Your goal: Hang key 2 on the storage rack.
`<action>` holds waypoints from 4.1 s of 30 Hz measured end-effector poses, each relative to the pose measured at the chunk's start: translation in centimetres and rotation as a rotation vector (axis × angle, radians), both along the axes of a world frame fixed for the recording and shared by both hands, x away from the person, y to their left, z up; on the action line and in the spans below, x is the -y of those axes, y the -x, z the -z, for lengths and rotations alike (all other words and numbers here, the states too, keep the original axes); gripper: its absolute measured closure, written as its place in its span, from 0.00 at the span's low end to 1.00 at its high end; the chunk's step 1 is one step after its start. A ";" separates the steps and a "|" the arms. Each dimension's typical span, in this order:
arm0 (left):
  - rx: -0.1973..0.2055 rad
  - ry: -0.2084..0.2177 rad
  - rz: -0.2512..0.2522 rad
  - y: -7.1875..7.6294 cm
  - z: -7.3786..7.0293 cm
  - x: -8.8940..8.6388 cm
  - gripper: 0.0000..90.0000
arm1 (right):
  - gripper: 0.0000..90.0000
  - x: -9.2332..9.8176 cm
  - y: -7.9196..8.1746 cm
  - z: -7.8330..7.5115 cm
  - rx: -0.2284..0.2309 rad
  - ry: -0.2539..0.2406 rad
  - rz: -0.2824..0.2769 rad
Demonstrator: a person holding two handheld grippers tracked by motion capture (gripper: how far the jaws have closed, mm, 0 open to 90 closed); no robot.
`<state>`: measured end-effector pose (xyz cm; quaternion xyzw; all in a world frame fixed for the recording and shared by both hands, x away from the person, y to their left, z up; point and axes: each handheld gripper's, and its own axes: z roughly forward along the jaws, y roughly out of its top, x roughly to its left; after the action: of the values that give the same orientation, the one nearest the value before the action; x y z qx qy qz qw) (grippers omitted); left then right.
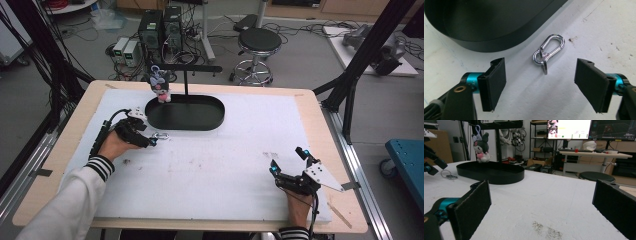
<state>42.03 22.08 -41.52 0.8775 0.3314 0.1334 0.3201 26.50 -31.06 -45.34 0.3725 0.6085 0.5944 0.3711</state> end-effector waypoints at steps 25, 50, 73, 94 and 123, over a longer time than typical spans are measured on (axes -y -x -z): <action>-0.044 0.010 -0.048 -0.4 0.6 0.7 0.70 | 0.01 0.0 0.0 0.0 -0.005 -0.003 0.000; -0.034 0.048 -0.062 -0.8 1.0 0.7 0.96 | 0.01 0.0 0.0 0.0 -0.006 -0.002 0.002; -0.014 0.190 -0.061 -0.4 -0.4 -0.2 0.98 | 0.01 0.0 0.0 0.0 -0.009 -0.003 0.000; 0.074 0.317 -0.029 0.6 -3.2 -1.8 0.98 | 0.01 -0.1 0.1 0.0 -0.008 -0.001 -0.001; 0.216 0.377 0.051 0.1 -11.0 -0.9 0.98 | 0.01 -0.1 0.0 0.0 -0.008 -0.002 0.000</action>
<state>41.95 22.97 -30.54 0.7909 0.2920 0.1541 0.5152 26.45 -31.00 -45.34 0.3754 0.6095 0.5932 0.3684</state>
